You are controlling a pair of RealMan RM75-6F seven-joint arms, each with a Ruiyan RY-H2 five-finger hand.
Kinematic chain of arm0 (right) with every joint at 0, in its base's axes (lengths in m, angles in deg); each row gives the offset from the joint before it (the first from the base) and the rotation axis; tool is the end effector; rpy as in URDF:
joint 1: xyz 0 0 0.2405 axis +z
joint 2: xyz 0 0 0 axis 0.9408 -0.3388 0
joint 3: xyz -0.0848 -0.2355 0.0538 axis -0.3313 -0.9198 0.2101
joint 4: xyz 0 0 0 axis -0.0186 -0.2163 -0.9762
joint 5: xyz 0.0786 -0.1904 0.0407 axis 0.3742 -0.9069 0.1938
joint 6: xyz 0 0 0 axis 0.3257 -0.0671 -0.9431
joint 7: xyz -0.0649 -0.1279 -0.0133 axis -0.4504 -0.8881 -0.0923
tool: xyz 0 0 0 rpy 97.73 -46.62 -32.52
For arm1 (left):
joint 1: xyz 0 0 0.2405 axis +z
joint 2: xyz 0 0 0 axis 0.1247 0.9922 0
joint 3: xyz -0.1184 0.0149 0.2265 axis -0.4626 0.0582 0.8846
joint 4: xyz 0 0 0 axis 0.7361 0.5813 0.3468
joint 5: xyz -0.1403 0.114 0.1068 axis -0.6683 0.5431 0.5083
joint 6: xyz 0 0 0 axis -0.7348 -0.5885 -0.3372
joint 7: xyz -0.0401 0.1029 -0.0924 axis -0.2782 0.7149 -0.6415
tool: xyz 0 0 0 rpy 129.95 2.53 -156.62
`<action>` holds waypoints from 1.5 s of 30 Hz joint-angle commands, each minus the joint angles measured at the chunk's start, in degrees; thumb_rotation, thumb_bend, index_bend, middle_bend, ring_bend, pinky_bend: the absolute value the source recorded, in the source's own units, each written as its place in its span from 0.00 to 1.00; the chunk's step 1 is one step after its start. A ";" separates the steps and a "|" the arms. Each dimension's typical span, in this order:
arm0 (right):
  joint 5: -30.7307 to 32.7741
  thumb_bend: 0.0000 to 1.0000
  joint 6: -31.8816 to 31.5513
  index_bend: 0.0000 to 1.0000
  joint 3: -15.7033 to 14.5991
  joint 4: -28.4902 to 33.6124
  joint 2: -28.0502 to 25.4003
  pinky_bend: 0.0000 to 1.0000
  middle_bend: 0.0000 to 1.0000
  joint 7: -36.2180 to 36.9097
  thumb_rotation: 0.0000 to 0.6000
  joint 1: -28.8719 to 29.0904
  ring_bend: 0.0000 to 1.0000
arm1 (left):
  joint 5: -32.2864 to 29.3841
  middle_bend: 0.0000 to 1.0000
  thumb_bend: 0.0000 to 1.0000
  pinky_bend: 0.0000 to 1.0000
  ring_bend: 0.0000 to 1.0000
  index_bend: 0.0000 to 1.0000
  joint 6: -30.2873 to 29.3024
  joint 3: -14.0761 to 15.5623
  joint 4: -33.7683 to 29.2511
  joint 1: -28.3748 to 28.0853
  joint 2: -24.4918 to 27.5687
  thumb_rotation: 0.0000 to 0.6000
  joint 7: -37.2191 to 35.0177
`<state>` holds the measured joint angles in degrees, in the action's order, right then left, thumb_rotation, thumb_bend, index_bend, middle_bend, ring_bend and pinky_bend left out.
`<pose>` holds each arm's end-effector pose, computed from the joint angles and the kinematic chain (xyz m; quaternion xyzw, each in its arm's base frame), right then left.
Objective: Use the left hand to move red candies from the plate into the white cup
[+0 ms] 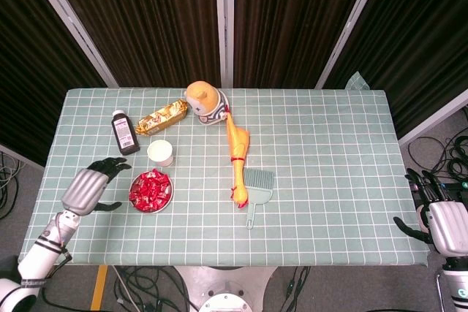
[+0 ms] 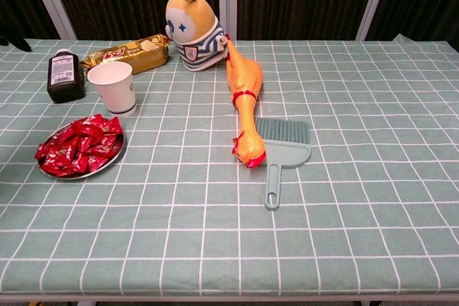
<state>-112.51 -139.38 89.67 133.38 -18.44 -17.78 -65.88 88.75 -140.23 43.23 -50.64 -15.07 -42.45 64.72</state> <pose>-0.3055 -0.1780 0.1864 0.5914 -0.3877 0.4410 0.5527 -0.2544 0.2687 0.0857 -0.7179 -0.3826 -0.3883 0.4330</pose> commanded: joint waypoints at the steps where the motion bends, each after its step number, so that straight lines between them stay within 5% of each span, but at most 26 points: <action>1: 0.23 0.10 -0.05 0.04 -0.03 0.11 -0.10 0.24 0.19 -0.12 1.00 -0.15 0.08 | 1.04 0.27 0.12 0.27 0.20 0.30 6.07 0.41 4.50 -5.06 -3.20 1.00 -2.08; 26: 1.77 0.10 1.05 0.04 -0.19 0.53 -0.52 0.24 0.19 -0.53 1.00 -0.55 0.08 | -3.76 0.28 0.25 0.41 0.20 0.34 15.16 3.49 16.05 -11.47 -13.92 1.00 4.92; 45: 2.43 0.10 2.09 0.05 -0.19 0.96 -0.87 0.24 0.21 -0.63 1.00 -0.41 0.08 | -1.17 0.54 0.38 0.81 0.51 0.55 10.12 5.46 24.75 -11.34 -19.19 1.00 -2.86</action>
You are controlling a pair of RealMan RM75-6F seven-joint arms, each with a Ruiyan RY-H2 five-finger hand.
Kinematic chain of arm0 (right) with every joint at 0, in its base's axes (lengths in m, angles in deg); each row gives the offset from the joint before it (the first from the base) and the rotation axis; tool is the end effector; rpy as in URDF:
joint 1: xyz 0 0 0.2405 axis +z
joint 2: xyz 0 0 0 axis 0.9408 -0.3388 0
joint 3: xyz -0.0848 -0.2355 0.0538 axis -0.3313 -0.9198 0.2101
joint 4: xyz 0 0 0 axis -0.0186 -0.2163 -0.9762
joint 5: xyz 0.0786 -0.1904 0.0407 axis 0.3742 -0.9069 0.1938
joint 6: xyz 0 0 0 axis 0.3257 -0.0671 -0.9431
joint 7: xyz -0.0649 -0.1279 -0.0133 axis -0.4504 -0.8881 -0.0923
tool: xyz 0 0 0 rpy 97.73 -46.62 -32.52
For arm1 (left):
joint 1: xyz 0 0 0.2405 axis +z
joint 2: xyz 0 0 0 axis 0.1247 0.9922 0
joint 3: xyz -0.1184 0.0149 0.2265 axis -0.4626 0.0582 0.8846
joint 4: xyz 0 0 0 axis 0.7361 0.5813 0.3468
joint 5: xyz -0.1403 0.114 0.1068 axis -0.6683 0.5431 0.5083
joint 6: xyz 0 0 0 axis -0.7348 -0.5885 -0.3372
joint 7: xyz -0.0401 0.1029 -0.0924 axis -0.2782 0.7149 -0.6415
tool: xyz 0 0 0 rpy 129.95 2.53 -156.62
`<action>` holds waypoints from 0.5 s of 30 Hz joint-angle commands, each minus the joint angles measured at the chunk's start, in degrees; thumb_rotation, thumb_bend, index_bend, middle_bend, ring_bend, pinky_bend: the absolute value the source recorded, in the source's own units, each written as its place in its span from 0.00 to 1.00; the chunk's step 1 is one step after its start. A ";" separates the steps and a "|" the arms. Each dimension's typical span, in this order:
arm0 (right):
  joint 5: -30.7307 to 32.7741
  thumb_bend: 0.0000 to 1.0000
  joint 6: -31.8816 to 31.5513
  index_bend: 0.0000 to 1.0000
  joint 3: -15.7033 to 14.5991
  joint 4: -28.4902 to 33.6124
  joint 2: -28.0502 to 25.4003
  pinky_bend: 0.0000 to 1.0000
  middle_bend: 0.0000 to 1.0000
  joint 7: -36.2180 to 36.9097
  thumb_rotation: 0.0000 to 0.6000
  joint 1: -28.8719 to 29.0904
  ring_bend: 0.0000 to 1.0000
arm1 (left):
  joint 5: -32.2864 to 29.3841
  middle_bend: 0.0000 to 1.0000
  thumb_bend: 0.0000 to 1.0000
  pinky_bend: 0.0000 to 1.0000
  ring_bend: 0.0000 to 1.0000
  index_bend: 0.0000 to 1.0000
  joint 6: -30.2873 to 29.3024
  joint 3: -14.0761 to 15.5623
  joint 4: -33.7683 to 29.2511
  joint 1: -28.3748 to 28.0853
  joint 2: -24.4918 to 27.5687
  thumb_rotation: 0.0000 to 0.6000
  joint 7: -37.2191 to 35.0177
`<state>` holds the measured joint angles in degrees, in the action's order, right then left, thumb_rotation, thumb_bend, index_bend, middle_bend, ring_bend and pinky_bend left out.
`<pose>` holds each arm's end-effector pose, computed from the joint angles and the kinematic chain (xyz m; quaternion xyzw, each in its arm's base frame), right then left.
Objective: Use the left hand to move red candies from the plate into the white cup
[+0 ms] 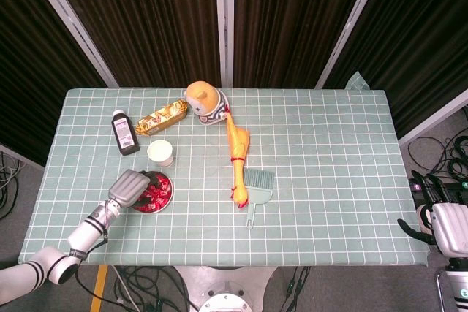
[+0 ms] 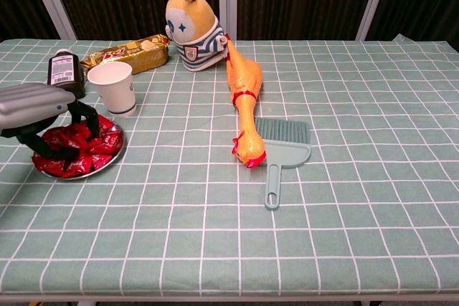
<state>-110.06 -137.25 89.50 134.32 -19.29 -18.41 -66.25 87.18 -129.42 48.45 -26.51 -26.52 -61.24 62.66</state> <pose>-0.3125 -0.1757 0.1873 0.5849 -0.4069 0.4182 0.5634 -0.2632 0.3128 -0.0176 -0.7928 -0.3627 -0.3034 0.3846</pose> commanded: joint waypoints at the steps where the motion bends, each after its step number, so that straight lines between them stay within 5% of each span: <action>1: -0.04 0.10 -0.11 0.05 -0.05 0.05 -0.04 0.24 0.21 0.00 1.00 -0.10 0.08 | 0.68 0.55 0.38 0.82 0.52 0.56 -1.22 0.34 1.07 0.14 -0.61 1.00 -1.36; 15: -0.57 0.10 -1.06 0.05 -0.11 0.47 -0.53 0.24 0.21 0.29 1.00 -0.59 0.08 | 2.12 0.63 0.43 0.90 0.61 0.60 -6.14 -0.07 -0.67 0.13 1.95 1.00 -3.50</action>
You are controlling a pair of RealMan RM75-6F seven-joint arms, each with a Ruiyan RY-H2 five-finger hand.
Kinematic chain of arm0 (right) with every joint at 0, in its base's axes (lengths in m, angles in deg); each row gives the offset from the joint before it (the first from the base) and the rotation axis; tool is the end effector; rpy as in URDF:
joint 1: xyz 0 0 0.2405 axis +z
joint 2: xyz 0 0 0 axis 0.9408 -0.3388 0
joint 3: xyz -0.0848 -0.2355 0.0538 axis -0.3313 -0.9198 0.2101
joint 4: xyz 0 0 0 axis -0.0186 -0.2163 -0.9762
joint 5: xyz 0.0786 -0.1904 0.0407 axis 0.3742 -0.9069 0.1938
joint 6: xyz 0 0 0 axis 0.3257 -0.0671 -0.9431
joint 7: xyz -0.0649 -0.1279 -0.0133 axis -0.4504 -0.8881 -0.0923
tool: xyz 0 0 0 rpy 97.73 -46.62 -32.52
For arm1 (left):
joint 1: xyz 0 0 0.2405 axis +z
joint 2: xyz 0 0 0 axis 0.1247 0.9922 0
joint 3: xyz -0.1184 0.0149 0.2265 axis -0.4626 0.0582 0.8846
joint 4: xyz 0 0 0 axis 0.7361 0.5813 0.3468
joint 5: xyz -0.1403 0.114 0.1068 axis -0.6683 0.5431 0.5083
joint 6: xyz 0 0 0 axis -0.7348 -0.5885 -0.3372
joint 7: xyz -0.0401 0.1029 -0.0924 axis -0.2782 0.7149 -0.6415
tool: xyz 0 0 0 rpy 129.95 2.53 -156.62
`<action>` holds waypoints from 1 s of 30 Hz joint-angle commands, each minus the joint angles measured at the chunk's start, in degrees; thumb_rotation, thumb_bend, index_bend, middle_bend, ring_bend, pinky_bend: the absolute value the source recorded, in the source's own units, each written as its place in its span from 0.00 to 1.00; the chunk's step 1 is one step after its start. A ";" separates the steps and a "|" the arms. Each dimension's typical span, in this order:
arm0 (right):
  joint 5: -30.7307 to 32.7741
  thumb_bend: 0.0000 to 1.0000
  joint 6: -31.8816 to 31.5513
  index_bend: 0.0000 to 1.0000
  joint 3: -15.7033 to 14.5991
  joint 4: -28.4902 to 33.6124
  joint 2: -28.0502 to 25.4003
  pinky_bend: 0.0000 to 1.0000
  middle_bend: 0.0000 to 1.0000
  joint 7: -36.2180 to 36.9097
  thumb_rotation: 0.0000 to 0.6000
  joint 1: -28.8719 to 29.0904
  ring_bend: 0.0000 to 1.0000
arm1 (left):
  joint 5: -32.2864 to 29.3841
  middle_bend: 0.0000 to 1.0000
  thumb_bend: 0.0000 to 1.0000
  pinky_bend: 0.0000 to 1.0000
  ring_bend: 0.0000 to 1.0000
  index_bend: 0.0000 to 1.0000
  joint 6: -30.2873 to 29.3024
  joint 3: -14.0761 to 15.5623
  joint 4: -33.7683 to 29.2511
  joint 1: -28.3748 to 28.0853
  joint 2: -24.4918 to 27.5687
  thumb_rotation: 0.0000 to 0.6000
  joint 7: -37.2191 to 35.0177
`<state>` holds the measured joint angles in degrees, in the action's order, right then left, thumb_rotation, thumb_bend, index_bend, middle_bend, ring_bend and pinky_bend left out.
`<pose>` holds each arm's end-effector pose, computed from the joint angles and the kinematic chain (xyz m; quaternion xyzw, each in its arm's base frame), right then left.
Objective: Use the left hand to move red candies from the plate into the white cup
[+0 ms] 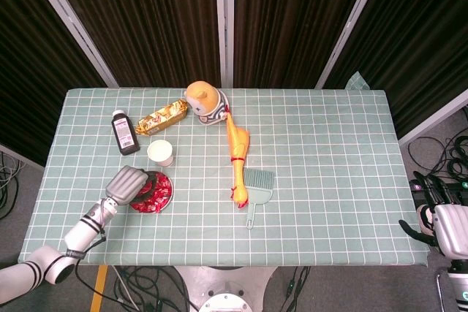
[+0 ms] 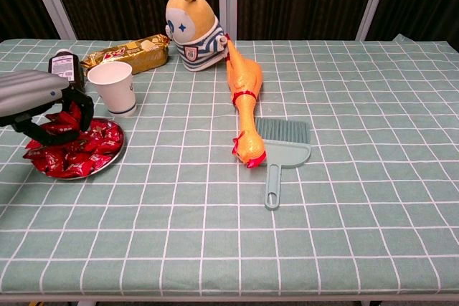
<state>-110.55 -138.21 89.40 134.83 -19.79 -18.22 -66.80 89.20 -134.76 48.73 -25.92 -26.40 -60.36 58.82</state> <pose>-0.3109 -0.1722 0.1905 0.5827 -0.4045 0.4224 0.5642 -0.2585 0.3162 -0.0028 -0.7790 -0.3522 -0.3466 0.3859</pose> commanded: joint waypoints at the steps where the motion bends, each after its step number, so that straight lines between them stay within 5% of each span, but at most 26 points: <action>1: -0.17 0.10 -0.20 0.05 -0.02 -0.11 -0.03 0.24 0.21 0.20 1.00 -0.08 0.08 | 0.05 0.63 0.43 0.91 0.61 0.60 -1.29 -0.60 -2.36 0.02 1.87 1.00 0.50; 16: 0.25 0.10 -0.12 0.05 0.18 -1.64 0.06 0.24 0.21 2.13 1.00 -0.17 0.08 | -2.39 0.65 0.44 0.93 0.63 0.60 -0.97 -6.62 -12.61 -4.51 8.34 1.00 3.09; 30: 0.68 0.10 -0.18 0.05 0.25 -2.64 0.22 0.24 0.21 3.30 1.00 -0.45 0.08 | -10.67 0.65 0.44 0.93 0.63 0.61 10.38 -10.58 -4.51 -12.01 2.63 1.00 4.46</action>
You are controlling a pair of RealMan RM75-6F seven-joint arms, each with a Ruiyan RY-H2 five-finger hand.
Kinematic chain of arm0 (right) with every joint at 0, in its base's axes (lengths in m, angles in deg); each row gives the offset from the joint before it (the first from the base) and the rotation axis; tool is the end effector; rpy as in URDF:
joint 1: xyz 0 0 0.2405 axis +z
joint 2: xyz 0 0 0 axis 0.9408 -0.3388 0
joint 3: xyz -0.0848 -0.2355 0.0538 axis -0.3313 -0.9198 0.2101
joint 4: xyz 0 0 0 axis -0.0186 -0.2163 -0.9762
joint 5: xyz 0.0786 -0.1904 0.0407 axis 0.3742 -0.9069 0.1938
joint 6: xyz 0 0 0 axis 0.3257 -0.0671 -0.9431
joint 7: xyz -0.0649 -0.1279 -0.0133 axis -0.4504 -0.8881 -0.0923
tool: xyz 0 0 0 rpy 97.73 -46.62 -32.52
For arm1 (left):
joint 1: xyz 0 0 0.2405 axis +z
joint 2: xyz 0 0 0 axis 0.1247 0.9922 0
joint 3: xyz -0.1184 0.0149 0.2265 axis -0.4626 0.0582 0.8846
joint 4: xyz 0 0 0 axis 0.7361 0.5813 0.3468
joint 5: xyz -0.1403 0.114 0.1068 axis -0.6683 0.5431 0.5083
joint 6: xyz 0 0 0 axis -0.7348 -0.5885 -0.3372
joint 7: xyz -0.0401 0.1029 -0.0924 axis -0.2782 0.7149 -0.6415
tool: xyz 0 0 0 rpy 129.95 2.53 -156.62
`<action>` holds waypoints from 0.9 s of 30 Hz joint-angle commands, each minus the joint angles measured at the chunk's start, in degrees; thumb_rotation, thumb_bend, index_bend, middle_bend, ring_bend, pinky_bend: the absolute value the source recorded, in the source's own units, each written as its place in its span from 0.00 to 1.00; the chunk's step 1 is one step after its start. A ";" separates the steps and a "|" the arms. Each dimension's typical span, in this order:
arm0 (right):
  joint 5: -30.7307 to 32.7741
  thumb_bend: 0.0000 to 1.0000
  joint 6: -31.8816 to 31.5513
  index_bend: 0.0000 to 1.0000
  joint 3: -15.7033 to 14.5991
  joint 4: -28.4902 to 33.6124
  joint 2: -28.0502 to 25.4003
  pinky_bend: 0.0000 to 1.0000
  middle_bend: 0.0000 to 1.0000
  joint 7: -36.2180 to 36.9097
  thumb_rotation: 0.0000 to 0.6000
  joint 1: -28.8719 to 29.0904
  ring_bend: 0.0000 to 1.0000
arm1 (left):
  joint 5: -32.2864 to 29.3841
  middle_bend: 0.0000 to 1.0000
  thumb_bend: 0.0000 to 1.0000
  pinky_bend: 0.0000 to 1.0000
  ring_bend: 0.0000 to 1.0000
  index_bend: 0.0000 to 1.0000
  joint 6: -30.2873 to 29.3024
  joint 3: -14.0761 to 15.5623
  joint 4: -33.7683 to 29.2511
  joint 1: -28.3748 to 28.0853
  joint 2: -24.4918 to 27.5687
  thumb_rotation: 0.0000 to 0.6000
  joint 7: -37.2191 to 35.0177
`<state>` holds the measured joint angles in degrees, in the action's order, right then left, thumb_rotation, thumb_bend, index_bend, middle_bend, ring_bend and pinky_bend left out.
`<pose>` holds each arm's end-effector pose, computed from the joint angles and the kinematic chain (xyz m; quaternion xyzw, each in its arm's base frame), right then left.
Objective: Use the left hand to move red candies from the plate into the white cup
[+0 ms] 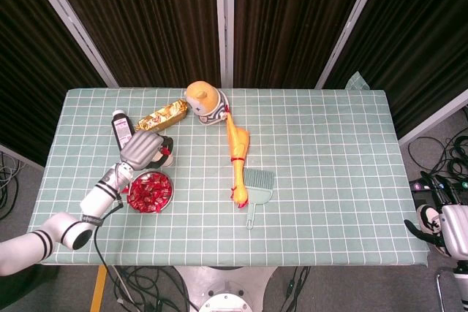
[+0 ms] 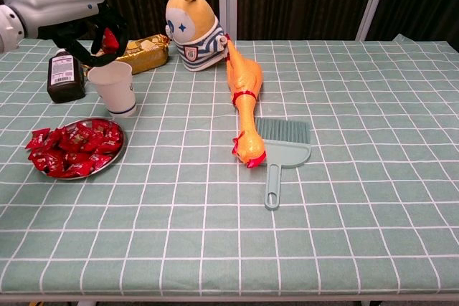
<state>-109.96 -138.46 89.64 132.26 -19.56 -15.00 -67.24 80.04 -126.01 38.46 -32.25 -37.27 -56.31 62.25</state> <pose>-0.3210 -0.1711 0.1960 0.5724 -0.4102 0.4261 0.5679 -0.1779 0.3903 0.0251 -0.7577 -0.3449 -0.3907 0.3928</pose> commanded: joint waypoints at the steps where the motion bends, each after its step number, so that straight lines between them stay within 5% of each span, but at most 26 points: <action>1: 0.16 0.10 0.13 0.05 0.01 -0.14 -0.02 0.24 0.21 0.14 1.00 -0.02 0.08 | -1.82 0.65 0.45 0.93 0.63 0.60 1.82 -0.26 2.24 -1.23 -1.70 1.00 1.37; 7: 0.36 0.10 0.55 0.05 0.02 -0.36 0.02 0.25 0.21 0.28 1.00 0.07 0.08 | -3.07 0.62 0.44 0.88 0.58 0.58 1.44 0.33 3.01 -1.00 -2.46 1.00 4.09; 18: 0.18 0.10 0.47 0.05 0.09 -0.08 0.01 0.25 0.22 0.06 1.00 0.10 0.08 | -6.89 0.39 0.42 0.58 0.29 0.34 1.98 0.55 -1.81 -0.31 0.02 1.00 9.39; 27: -0.49 0.10 0.65 0.05 0.19 0.10 -0.11 0.26 0.22 0.11 1.00 0.57 0.08 | -5.86 0.35 0.36 0.54 0.27 0.30 -6.66 2.88 -12.77 6.56 7.85 1.00 9.75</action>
<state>-110.42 -137.85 89.84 132.36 -19.67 -14.90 -66.70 73.51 -130.17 39.92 -41.91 -33.17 -51.05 71.81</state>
